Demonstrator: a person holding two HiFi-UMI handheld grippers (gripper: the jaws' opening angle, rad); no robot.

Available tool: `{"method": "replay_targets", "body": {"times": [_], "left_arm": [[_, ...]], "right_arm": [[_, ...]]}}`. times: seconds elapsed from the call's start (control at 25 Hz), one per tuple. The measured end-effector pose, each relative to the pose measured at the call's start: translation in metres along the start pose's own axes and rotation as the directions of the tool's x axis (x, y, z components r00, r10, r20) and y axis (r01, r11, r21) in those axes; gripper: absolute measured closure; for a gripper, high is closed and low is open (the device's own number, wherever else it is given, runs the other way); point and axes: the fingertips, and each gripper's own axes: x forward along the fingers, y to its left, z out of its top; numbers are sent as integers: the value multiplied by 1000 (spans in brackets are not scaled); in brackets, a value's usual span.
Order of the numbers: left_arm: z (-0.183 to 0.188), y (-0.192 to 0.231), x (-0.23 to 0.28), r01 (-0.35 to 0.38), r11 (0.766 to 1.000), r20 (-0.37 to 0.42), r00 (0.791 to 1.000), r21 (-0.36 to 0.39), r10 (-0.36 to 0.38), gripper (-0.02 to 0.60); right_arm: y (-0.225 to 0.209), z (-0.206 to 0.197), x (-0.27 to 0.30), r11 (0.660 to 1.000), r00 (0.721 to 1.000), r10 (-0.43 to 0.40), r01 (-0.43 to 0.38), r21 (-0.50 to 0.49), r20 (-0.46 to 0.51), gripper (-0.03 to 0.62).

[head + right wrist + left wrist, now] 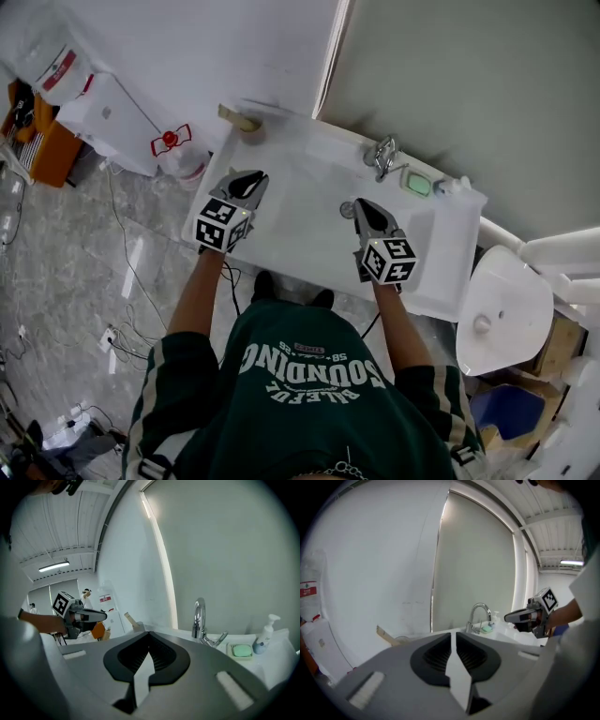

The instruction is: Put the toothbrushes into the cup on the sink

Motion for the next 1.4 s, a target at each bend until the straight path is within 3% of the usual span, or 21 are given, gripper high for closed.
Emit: {"method": "replay_targets", "body": {"times": [0.12, 0.68, 0.84, 1.4], "left_arm": [[12, -24, 16, 43, 999, 13, 999, 10, -43, 529], [46, -108, 76, 195, 981, 73, 978, 10, -195, 531], [54, -122, 84, 222, 975, 96, 970, 28, -224, 531], [44, -143, 102, 274, 961, 62, 959, 29, -276, 531]], "right_arm": [[-12, 4, -12, 1000, 999, -25, 25, 7, 21, 589], [-67, 23, -70, 983, 974, -184, 181, 32, 131, 589], [-75, 21, -80, 979, 970, -202, 199, 40, 137, 589], [-87, 22, -95, 971, 957, -237, 236, 26, 165, 590]]}}
